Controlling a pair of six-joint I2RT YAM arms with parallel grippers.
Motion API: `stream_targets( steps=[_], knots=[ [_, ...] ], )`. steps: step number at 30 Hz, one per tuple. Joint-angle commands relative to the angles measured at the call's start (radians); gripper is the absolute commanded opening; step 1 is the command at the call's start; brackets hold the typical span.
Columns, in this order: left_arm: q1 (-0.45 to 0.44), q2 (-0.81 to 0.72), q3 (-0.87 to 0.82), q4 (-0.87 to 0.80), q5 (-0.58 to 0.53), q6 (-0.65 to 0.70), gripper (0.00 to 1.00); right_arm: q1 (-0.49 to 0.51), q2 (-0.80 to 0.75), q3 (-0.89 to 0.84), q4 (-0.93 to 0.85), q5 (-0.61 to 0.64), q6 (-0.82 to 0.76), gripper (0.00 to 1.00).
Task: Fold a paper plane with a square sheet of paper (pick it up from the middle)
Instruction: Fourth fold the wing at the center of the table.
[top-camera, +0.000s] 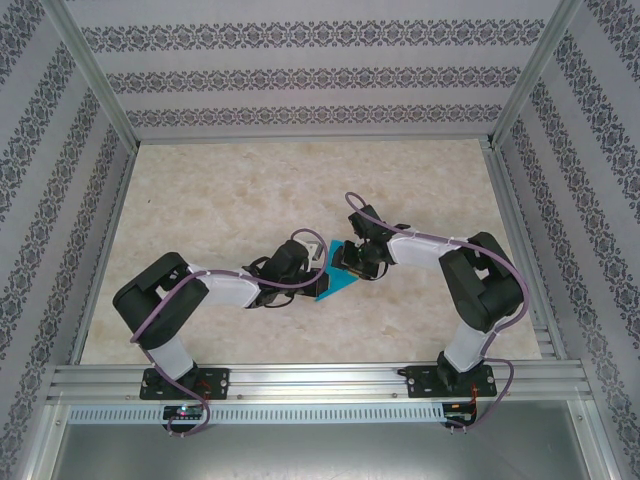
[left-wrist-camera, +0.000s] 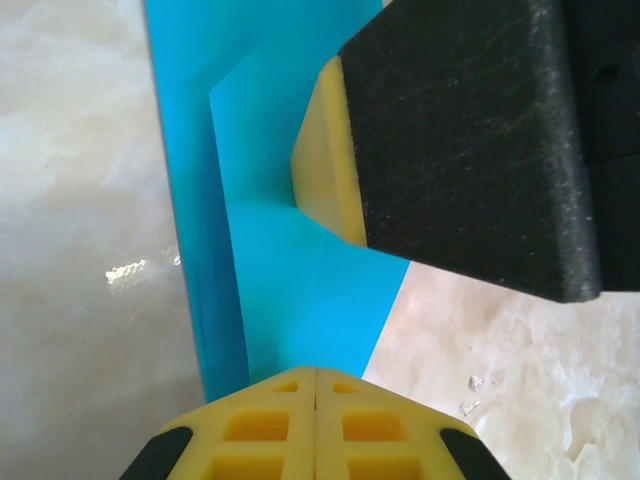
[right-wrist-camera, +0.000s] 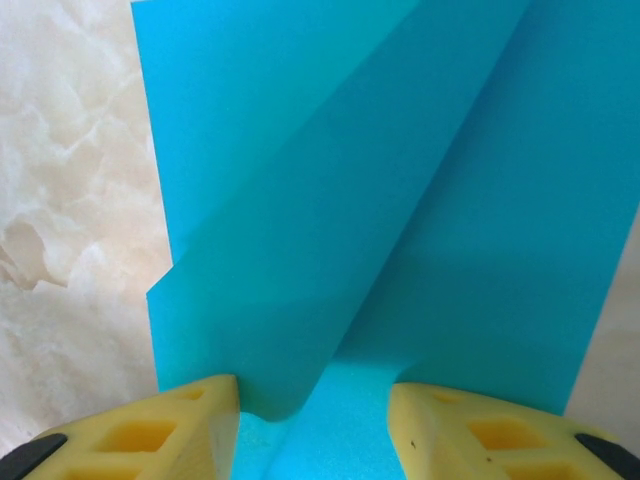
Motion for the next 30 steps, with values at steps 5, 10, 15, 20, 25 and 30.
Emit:
stream_targets(
  steps=[5, 10, 15, 20, 25, 30],
  knots=[
    [0.010, 0.024, 0.044, -0.068, 0.006, -0.016, 0.10, 0.014, 0.135, -0.049, -0.147, 0.130, -0.051, 0.47],
    [0.020, 0.029, 0.041, -0.054, 0.013, -0.048, 0.10, 0.018, 0.164, -0.032, -0.170, 0.137, -0.057, 0.45],
    [0.044, -0.038, 0.022, -0.028, 0.015, -0.081, 0.10, 0.022, 0.181, -0.012, -0.198, 0.154, -0.062, 0.43],
    [0.067, -0.112, -0.008, -0.041, -0.052, -0.104, 0.11, 0.029, 0.210, 0.012, -0.223, 0.166, -0.069, 0.43],
    [0.071, -0.080, -0.006, 0.005, -0.012, -0.115, 0.11, 0.036, 0.234, 0.030, -0.239, 0.170, -0.073, 0.42],
    [0.071, -0.021, 0.004, 0.063, 0.040, -0.127, 0.11, 0.039, 0.252, 0.044, -0.248, 0.170, -0.072, 0.46]
  ],
)
